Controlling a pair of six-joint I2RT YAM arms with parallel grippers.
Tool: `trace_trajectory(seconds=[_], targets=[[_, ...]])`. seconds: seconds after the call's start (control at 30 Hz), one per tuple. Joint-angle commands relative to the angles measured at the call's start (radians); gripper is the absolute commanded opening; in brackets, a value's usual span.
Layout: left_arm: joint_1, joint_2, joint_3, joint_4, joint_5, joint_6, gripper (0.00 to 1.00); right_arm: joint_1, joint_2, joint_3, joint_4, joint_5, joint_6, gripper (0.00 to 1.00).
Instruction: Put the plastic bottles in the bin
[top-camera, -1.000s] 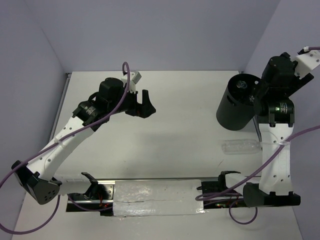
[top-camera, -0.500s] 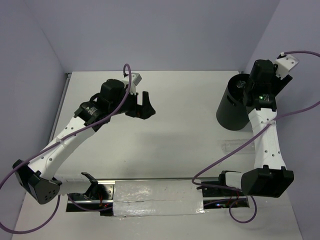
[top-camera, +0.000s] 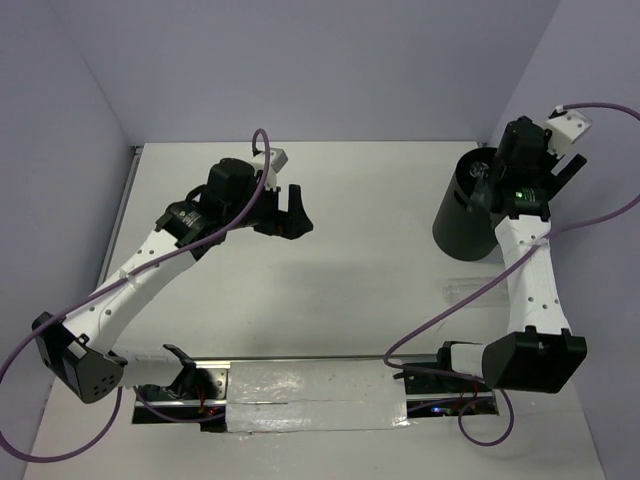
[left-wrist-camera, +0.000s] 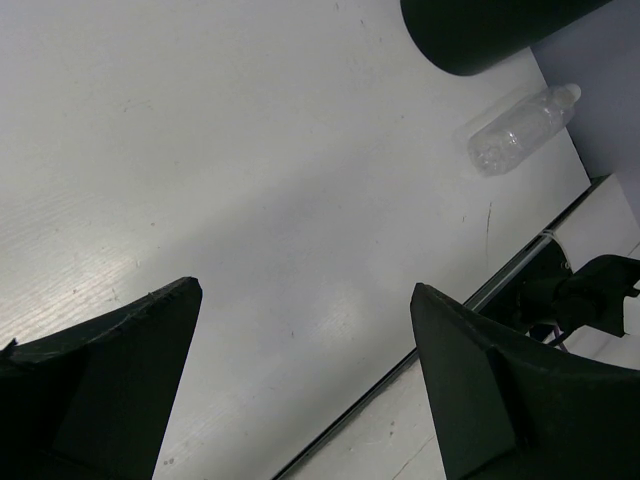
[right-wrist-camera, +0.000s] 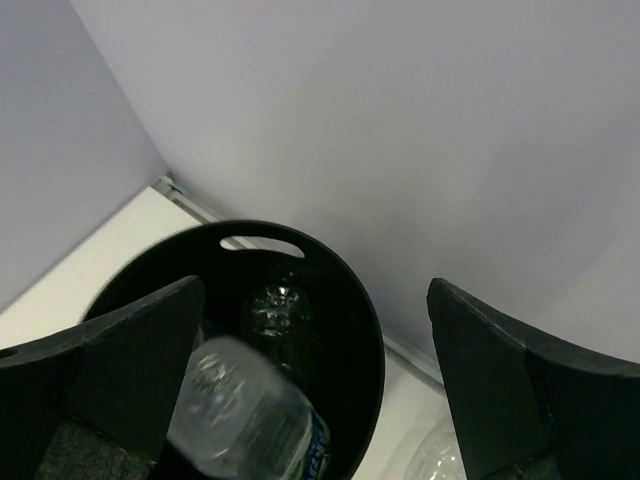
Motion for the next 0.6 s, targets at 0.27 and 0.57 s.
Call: trace_trajectory(seconds=[0.27, 0.57], targets=[[0.007, 0.014, -0.026, 0.052, 0.035, -0.005, 0.99, -0.005, -0.208, 0.184, -0.295, -0.094, 0.102, 1.00], [0.007, 0.034, -0.035, 0.060, 0.049, 0.000, 0.99, -0.007, -0.352, 0.027, -0.580, -0.287, 0.352, 1.00]])
